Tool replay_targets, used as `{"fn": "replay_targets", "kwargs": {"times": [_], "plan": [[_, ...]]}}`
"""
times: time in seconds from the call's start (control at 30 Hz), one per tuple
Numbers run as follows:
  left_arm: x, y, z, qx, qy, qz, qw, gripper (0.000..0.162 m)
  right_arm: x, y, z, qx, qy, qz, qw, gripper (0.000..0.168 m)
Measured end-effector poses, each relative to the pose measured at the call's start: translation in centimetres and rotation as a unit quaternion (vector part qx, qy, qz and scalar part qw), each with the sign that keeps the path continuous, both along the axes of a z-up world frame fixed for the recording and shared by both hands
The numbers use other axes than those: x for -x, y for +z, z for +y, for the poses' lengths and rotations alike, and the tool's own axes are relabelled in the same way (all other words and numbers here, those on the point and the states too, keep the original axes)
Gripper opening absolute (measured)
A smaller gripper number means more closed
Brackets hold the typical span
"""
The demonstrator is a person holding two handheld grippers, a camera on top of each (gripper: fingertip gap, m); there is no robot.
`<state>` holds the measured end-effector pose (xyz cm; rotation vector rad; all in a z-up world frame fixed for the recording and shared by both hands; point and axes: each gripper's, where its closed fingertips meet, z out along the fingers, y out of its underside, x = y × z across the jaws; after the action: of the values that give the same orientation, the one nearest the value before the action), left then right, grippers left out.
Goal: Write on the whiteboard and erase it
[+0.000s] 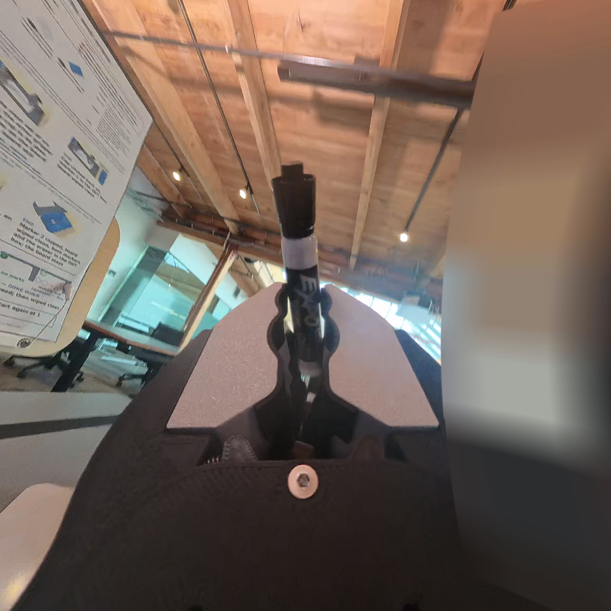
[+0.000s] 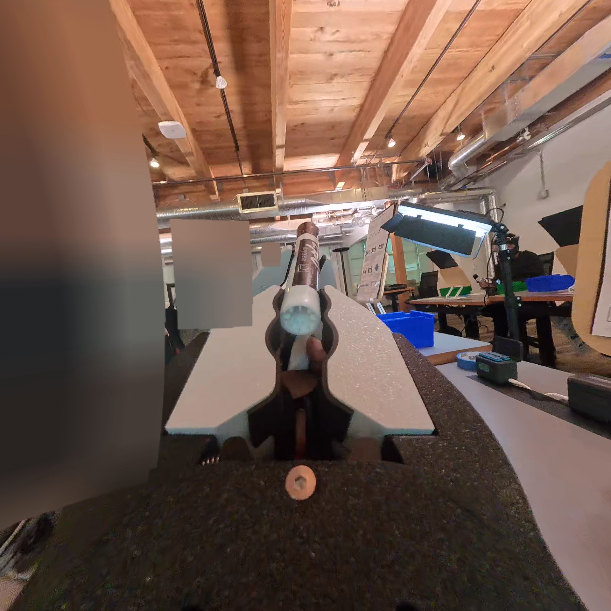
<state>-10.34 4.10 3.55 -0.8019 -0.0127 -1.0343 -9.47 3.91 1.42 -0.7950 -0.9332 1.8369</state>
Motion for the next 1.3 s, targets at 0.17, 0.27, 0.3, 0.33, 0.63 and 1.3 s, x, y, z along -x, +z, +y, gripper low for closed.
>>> {"fn": "replay_targets", "kwargs": {"times": [0.17, 0.27, 0.3, 0.33, 0.63, 1.3], "plan": [[2.3, -6.0, 1.5, 0.112, 0.171, 0.361, 0.91, 0.067, -2.8, -2.1, 2.8, -0.07, -0.024, -0.134, 0.988, 0.02], [3.6, -8.6, 2.1, 0.113, 0.305, 0.611, 0.722, 0.072, -3.9, -4.4, 3.9, -0.122, -0.034, -0.254, 0.959, 0.02], [2.2, -10.1, 2.3, 0.121, 0.267, 0.656, 0.695, 0.072, -4.2, -5.0, 3.9, -0.137, -0.032, -0.278, 0.95, 0.02], [0.6, -11.4, 2.6, 0.115, 0.228, 0.687, 0.681, 0.066, -4.4, -5.5, 3.8, -0.149, -0.029, -0.298, 0.942, 0.02], [-4.3, -12.6, 4.0, 0.094, 0.118, 0.64, 0.754, 0.017, -4.5, -3.9, 3.7, -0.155, -0.055, -0.175, 0.971, 0.041], [1.9, -18.6, 4.8, 0.269, 0.06, 0.542, 0.794, 0.015, -8.9, -1.9, 6.2, -0.149, -0.147, -0.185, 0.96, 0.014]]}}
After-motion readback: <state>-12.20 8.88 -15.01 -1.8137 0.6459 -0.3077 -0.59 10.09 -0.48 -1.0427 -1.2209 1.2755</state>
